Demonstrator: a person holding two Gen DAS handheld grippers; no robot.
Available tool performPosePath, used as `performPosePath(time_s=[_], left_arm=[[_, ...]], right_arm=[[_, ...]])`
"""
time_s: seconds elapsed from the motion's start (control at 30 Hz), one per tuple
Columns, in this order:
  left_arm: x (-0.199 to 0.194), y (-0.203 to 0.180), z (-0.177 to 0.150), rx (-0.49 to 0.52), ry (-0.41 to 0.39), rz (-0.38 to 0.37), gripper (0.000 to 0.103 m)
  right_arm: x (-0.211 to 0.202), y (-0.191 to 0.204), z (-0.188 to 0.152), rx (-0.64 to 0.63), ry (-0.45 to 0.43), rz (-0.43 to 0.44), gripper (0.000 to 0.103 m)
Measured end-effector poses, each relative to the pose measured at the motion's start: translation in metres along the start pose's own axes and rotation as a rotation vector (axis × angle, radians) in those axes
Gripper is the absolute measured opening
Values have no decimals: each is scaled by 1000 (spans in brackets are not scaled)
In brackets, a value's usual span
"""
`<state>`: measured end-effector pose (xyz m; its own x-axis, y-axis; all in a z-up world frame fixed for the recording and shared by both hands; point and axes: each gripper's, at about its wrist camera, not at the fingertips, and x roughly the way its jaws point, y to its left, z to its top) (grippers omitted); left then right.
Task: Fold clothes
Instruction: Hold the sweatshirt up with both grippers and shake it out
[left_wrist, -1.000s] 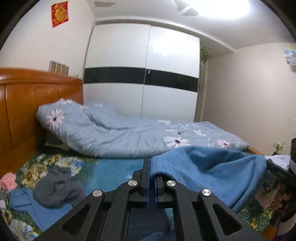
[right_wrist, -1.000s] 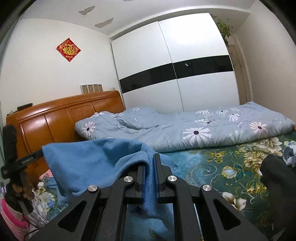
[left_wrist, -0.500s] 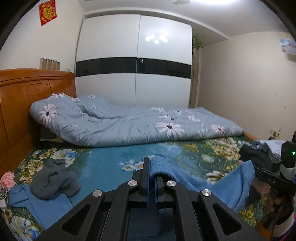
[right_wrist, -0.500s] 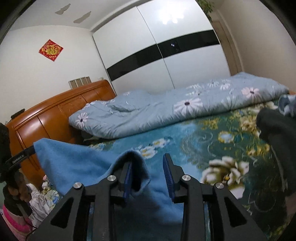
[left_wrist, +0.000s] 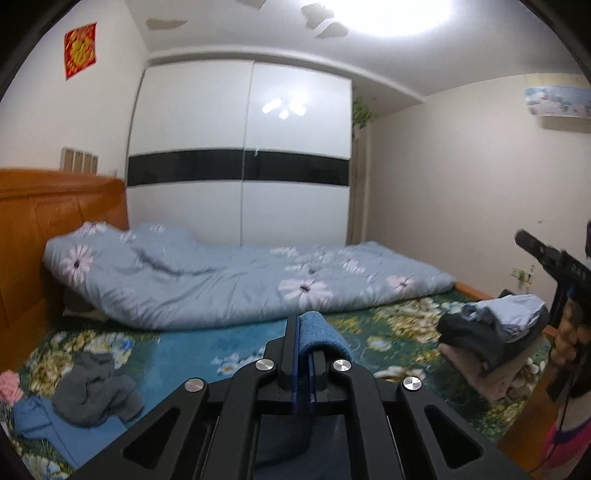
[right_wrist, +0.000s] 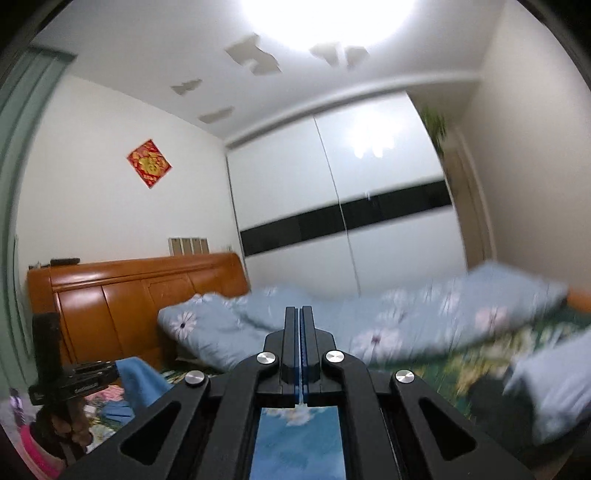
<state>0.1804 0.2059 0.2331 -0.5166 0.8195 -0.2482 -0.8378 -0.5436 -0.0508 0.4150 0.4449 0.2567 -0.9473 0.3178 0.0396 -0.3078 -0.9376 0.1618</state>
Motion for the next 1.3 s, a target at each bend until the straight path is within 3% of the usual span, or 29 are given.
performPosePath(time_s=[0.13, 0.3, 0.33, 0.37, 0.43, 0.63, 0.7, 0.8, 0.97, 1.3], left_arm=[[10, 3, 3, 4, 18, 34, 4], [31, 32, -7, -48, 85, 86, 4], [34, 38, -9, -60, 94, 94, 4], [36, 44, -11, -72, 101, 102, 4], [40, 54, -13, -87, 113, 117, 4], [52, 69, -16, -93, 150, 144, 4], [54, 68, -15, -86, 156, 146, 4], [56, 66, -15, -73, 164, 148, 4], [57, 65, -15, -64, 179, 166, 4], [57, 77, -27, -81, 211, 197, 4]], right_arm=[[20, 5, -19, -26, 124, 19, 1], [51, 6, -111, -62, 402, 65, 2], [55, 6, -131, -76, 457, 69, 11], [59, 7, -152, -91, 513, 73, 31], [62, 10, -200, -132, 617, 92, 53], [65, 32, -294, -311, 806, 146, 56], [71, 39, -308, -386, 805, 125, 56], [87, 45, -322, -393, 797, 122, 56], [108, 58, -314, -361, 722, 169, 58], [138, 70, -322, -425, 742, 220, 58]])
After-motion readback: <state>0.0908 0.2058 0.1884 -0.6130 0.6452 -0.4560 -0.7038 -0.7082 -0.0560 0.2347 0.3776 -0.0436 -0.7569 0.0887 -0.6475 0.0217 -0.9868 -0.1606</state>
